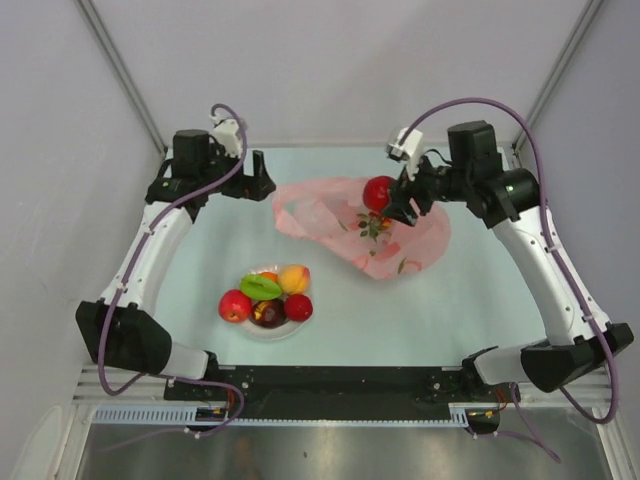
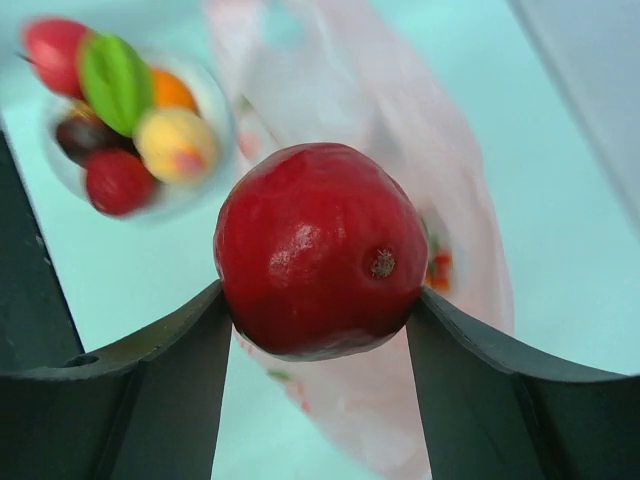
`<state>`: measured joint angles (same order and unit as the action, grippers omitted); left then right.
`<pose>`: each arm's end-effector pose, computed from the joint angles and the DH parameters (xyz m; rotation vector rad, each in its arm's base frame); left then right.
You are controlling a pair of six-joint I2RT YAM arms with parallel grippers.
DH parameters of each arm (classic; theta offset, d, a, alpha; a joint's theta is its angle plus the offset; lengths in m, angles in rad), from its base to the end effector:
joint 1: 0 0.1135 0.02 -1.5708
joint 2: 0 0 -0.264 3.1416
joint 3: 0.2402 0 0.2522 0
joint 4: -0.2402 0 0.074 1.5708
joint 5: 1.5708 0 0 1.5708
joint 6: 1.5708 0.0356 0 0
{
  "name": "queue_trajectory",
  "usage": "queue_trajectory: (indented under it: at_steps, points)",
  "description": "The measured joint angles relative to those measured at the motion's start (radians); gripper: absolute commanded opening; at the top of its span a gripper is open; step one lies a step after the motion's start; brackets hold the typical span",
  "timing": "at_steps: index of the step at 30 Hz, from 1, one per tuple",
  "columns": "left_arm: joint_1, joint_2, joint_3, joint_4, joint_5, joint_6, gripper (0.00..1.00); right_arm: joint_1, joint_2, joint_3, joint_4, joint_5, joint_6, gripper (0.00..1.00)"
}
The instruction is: Take the fake fruits out of the plastic bag
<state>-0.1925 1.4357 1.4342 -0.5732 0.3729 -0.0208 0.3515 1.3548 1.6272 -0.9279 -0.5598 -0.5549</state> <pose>0.3111 -0.0738 0.3765 0.4013 2.1084 -0.5241 0.2430 0.1093 0.4316 -1.2060 1.7864 0.5035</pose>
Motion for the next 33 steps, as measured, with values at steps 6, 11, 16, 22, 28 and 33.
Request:
queue_trajectory:
  at_steps: [6,11,16,22,28,33]
  points:
    - [0.115,-0.058,-0.113,0.039,0.029,-0.090,1.00,0.261,0.259,0.359,0.065,-0.068,0.063,0.43]
    - [0.165,-0.062,-0.132,0.059,0.068,-0.150,1.00,0.364,0.636,0.675,0.117,-0.143,0.115,0.44]
    - [0.251,-0.111,-0.132,0.056,0.017,-0.175,1.00,0.416,0.827,0.694,0.138,-0.183,0.165,0.44]
    - [0.333,-0.229,-0.132,0.075,-0.048,-0.206,1.00,0.471,0.911,0.694,0.154,-0.190,0.180,0.45]
    - [0.333,-0.247,-0.153,0.091,-0.032,-0.206,1.00,0.502,0.960,0.694,0.129,-0.177,0.161,0.45]
    - [0.333,-0.220,-0.204,0.091,-0.024,-0.208,0.96,0.491,0.996,0.676,0.107,-0.148,0.159,0.46]
